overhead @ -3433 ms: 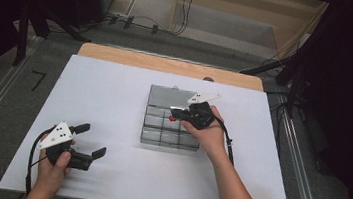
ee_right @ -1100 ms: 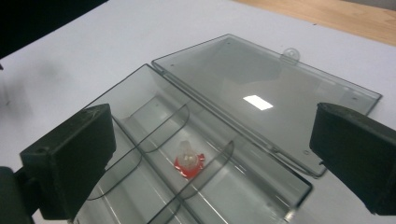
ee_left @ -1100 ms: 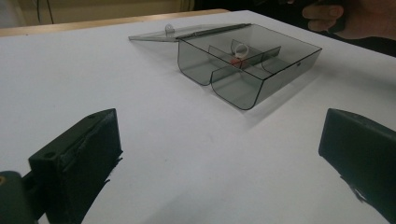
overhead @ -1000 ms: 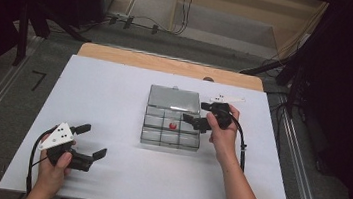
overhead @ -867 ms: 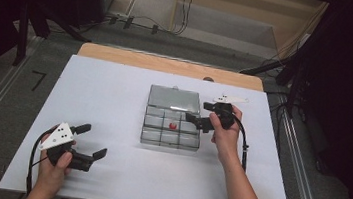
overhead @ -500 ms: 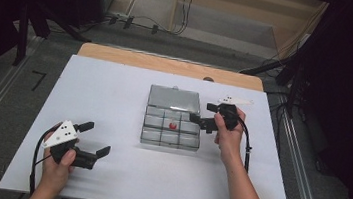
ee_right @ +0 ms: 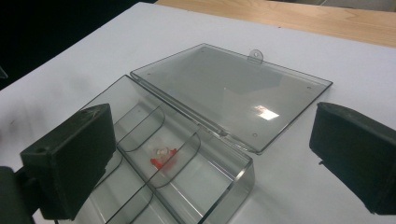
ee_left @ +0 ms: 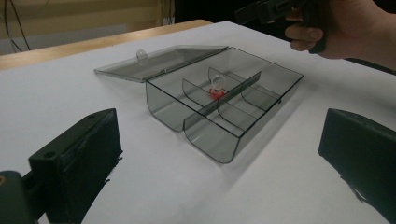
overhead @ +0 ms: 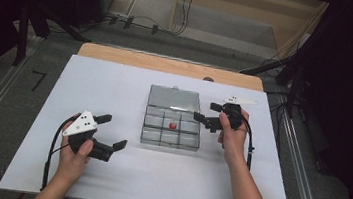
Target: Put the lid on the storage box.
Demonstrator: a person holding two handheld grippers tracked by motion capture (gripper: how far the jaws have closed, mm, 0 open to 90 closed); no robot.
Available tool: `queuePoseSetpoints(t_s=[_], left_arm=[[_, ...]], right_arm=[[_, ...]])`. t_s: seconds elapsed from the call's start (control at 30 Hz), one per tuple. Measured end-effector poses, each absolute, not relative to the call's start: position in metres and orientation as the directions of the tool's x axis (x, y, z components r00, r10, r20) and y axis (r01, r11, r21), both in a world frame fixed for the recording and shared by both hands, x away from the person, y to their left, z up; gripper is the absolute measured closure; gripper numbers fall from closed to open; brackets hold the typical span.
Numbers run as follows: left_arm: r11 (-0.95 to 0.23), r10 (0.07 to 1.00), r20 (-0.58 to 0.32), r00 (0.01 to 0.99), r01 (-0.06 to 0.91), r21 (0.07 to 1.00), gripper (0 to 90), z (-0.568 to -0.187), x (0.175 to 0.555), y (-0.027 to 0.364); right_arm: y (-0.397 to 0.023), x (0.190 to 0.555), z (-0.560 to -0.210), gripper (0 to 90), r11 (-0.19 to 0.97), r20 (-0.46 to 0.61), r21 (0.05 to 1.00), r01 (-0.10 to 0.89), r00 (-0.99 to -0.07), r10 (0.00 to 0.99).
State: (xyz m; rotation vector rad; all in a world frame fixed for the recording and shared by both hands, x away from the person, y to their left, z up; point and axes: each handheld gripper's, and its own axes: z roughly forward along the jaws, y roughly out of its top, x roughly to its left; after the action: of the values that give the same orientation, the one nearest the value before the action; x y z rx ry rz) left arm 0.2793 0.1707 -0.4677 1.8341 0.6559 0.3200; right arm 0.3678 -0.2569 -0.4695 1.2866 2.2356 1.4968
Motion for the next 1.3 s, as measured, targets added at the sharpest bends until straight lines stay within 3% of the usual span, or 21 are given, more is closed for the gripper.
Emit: queuePoseSetpoints(t_s=[1.3], left_arm=[[-0.233,0.576,-0.151,0.804,0.339,0.912,0.0,-0.456,0.379,0.114]], right_arm=[[-0.257,0.379,-0.474,0.0,0.116,0.332,0.802,0.586,-0.6,0.728]])
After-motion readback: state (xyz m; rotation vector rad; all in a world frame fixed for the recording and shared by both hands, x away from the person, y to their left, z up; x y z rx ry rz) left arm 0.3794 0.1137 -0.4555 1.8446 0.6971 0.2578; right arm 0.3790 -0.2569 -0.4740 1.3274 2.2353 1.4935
